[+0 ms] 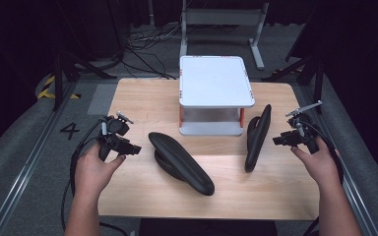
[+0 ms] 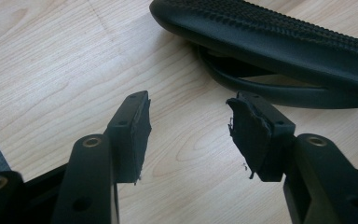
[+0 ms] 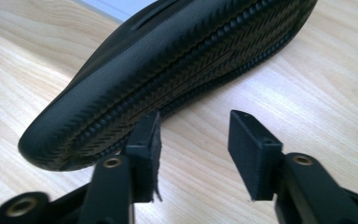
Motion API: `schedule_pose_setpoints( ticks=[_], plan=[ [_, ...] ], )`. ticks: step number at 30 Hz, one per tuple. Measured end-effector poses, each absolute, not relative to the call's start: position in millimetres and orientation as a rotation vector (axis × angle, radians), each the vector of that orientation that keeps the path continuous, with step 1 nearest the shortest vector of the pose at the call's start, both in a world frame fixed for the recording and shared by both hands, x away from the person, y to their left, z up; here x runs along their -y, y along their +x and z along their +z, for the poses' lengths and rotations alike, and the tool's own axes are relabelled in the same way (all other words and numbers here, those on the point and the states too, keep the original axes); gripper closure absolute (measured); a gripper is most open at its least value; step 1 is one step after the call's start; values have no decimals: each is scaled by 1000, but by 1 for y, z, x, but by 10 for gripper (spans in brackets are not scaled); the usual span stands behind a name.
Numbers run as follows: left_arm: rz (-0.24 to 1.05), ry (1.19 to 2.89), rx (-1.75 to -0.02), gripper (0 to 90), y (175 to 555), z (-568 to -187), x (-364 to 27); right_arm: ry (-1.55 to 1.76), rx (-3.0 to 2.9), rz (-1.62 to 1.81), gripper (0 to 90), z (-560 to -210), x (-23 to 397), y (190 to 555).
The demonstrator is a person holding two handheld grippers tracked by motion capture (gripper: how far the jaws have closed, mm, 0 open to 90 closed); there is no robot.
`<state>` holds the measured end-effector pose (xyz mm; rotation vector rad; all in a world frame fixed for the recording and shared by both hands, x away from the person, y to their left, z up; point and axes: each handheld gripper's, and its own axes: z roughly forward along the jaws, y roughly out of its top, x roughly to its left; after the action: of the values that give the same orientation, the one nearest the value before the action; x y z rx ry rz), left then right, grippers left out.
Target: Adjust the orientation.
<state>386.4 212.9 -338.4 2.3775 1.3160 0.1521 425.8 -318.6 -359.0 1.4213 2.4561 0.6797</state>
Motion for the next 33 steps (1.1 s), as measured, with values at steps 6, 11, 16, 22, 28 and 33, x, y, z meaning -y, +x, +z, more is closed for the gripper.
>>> schedule_pose_setpoints(
  ticks=[6,11,16,22,28,33],
  plan=[
    [151,2381,-1304,439,387,-339,-209,1399,-2436,666,499,-359,312,420],
    [144,2384,-1311,431,385,-343,-212,1354,-2448,684,515,-357,304,417],
    [152,2377,-1328,429,379,-343,-217,1383,-2470,794,523,-357,297,417],
    [141,2364,-1309,419,371,-343,-221,1311,-2526,839,513,-354,274,416],
    [95,2438,-1247,418,370,-351,-210,1187,-2609,842,502,-356,241,409],
    [65,2472,-1232,419,375,-363,-202,1147,-2655,846,485,-357,226,404]
  ],
)
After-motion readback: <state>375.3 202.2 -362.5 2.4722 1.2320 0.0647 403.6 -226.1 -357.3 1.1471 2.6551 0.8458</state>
